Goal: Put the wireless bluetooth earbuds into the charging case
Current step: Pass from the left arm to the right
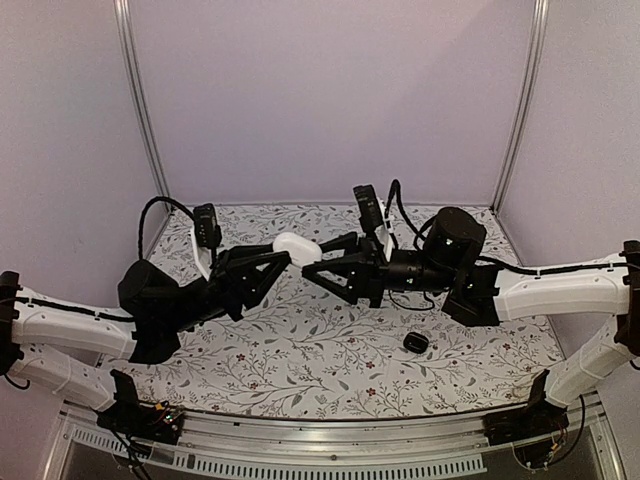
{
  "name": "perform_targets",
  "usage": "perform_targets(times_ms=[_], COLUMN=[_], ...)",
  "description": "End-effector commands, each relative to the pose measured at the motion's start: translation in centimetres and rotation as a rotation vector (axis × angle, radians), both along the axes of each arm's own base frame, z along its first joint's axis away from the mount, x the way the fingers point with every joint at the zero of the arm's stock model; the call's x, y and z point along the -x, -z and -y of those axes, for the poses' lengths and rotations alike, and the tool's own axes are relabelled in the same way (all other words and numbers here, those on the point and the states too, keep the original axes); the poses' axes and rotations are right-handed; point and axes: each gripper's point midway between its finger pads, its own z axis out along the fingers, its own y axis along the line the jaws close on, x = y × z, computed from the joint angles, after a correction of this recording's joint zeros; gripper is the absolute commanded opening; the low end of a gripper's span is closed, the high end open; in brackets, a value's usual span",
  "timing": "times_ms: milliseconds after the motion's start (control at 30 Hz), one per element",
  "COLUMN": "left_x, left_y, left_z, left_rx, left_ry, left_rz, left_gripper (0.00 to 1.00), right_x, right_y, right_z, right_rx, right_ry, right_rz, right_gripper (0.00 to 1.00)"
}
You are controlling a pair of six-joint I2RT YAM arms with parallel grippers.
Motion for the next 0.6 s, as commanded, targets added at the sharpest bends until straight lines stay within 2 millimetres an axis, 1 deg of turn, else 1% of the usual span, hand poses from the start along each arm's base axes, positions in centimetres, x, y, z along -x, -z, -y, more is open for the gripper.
perform_targets(times_ms=[0, 100, 300, 433, 500, 567], left_x=[0.5, 0.5, 0.6, 0.6, 0.6, 0.5], left_y=[-0.3, -0.2, 0.2, 0.5, 0.6, 0.7], left_z=[-0.3, -0.2, -0.1, 0.1, 0.1, -0.1], left_rx=[0.023, 0.020, 0.015, 0.007, 0.007, 0.001], left_ry=[-0.011, -0.013, -0.013, -0.004, -0.003, -0.011], left_rz=[0.024, 0.026, 0.024, 0.015, 0.012, 0.005], left_gripper=[0.05, 0.05, 0.06, 0.06, 0.07, 0.12], right_x=[0.5, 0.5, 0.5, 0.7, 0.8, 0.8], right_y=[-1.9, -1.9, -2.0, -2.0, -1.9, -1.7], right_z=[-0.2, -0.2, -0.4, -0.6, -0.6, -0.4], right_rx=[-0.058, -0.062, -0.063, -0.064, -0.061, -0.054], right_ry=[-0.021, -0.020, -0.031, -0.046, -0.052, -0.053], right_rz=[0.022, 0.020, 0.015, 0.012, 0.011, 0.007], right_gripper=[0.38, 0.33, 0.31, 0.25, 0.22, 0.19])
